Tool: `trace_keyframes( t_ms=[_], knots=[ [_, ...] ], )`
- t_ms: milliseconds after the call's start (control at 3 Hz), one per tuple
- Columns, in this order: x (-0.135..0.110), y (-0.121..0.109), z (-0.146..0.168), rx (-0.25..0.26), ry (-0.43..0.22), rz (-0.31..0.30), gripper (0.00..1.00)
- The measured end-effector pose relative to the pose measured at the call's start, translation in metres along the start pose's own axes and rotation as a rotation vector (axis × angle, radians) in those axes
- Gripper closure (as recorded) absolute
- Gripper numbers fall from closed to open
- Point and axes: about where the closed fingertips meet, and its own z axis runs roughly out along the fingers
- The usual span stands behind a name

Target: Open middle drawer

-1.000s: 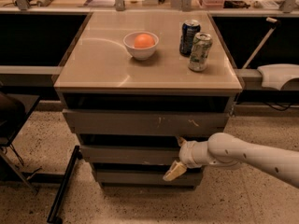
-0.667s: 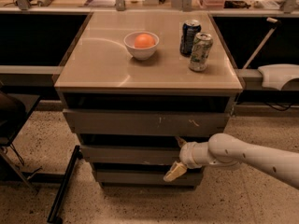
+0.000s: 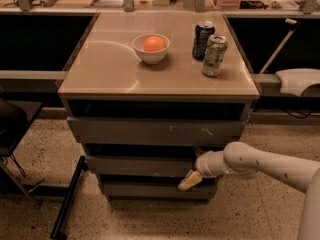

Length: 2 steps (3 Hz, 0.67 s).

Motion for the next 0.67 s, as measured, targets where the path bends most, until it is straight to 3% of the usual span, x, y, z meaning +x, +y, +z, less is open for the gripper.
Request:
trace_keyframes(
  t_ms=[667],
  knots=[
    [0.0,0.0,0.0,0.0,0.0,0.0,0.45]
  ],
)
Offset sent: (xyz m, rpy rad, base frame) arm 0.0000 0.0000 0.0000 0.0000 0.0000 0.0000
